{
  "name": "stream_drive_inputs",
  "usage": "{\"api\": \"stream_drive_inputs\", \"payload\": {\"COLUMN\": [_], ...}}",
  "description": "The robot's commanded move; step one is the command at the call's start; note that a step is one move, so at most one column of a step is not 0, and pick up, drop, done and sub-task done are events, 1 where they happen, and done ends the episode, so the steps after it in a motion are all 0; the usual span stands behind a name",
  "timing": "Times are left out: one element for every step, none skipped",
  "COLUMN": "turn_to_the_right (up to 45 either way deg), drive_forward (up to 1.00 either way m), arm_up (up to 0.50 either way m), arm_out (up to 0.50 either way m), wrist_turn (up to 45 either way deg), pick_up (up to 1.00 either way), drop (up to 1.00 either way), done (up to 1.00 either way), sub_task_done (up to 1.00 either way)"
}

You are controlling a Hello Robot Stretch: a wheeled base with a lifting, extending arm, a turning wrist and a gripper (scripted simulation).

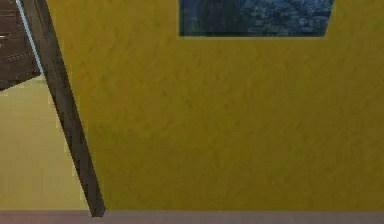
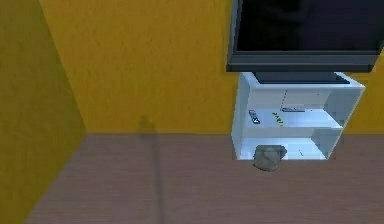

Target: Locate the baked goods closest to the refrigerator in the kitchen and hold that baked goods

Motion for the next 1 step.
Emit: {"api": "stream_drive_inputs", "payload": {"turn_to_the_right": [-6.0], "drive_forward": [0.00], "arm_up": [0.00], "arm_out": [0.00], "wrist_turn": [0.0], "pick_up": [0.00], "drop": [0.00], "done": [0.00], "sub_task_done": [0.00]}}
